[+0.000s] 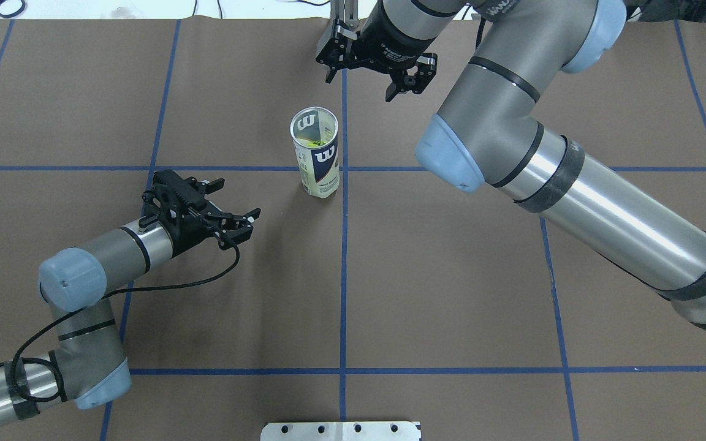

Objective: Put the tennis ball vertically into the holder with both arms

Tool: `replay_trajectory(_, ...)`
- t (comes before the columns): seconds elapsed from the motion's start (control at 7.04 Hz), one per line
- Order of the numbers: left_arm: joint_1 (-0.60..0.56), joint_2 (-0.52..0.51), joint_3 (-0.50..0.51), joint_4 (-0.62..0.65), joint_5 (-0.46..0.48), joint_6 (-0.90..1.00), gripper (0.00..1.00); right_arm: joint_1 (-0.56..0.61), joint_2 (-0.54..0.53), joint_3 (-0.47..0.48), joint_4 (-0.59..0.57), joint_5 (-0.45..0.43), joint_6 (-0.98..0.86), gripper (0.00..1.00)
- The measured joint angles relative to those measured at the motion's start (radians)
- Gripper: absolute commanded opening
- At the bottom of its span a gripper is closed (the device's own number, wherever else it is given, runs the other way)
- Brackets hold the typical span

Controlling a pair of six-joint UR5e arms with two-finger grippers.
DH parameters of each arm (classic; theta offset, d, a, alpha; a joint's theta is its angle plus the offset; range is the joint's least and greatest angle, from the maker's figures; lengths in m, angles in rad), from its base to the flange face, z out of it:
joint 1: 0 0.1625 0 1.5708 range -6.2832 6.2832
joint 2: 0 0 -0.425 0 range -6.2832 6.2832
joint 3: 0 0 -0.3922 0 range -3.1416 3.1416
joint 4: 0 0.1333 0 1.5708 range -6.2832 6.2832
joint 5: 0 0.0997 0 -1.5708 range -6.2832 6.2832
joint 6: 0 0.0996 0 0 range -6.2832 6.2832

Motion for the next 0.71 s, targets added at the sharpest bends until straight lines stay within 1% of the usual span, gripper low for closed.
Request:
replay_trajectory(0.14,-0.051,0.038,-0.047,0.025,-0.079,0.0,0.99,0.043,-0.045,0.024,-0.001,0.034,-0.037,0.99)
replay_trajectory(0.28,-0.158,0.065,-0.104,0.109,-0.238,0.0,0.99,0.091,-0.118,0.058,-0.001,0.062,-0.111,0.99)
replay_trajectory(0.43,-0.3,0.073,-0.148,0.235,-0.425,0.0,0.99,0.136,-0.198,0.085,-0.001,0.079,-0.212,0.99)
replay_trajectory(0.57,-0.441,0.07,-0.165,0.354,-0.572,0.0,0.99,0.175,-0.269,0.095,-0.001,0.086,-0.322,0.99)
replay_trajectory(0.71,-0.573,0.067,-0.169,0.496,-0.691,0.033,0.99,0.214,-0.341,0.094,-0.002,0.089,-0.443,0.99)
